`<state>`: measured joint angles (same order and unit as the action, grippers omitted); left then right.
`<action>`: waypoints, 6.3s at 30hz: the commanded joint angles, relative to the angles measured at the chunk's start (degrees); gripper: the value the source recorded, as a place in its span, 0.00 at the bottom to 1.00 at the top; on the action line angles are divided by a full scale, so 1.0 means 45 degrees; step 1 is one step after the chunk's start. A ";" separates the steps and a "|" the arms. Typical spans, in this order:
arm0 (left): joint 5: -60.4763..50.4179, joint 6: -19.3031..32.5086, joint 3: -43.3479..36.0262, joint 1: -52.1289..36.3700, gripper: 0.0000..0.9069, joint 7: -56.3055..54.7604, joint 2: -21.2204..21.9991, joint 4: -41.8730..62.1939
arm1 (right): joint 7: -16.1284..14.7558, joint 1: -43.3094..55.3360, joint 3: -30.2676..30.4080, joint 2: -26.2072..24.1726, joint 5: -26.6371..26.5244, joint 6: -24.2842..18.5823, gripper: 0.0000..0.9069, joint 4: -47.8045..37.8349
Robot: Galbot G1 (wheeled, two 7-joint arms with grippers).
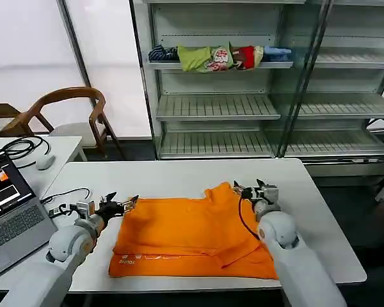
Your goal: Fold and organize the clothes.
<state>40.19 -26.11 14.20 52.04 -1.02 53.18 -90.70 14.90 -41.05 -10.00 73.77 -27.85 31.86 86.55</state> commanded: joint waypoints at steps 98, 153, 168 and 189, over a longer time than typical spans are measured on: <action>0.0475 -0.0002 0.0313 0.0498 0.03 0.1011 -0.0181 -0.0272 | -0.0353 -0.0898 -0.0055 -0.0481 -0.0835 0.0276 0.00 0.1732; 0.0387 0.0407 0.2708 0.4698 0.03 0.1429 -0.0651 -0.3564 | -0.1042 -0.6553 -0.2310 -0.1444 -0.0301 -0.0162 0.00 0.6575; 0.0349 0.0571 0.2913 0.5531 0.03 0.1526 -0.0793 -0.3748 | -0.1181 -0.6931 -0.2358 -0.1482 -0.0193 -0.0233 0.00 0.6452; 0.0111 0.0592 0.3056 0.6157 0.03 0.1672 -0.0859 -0.3780 | -0.1286 -0.7131 -0.2322 -0.1511 -0.0095 -0.0175 0.00 0.6193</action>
<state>40.82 -23.49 27.92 79.03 6.44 49.27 -107.66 9.19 -73.04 -20.56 66.96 -28.50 31.10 114.75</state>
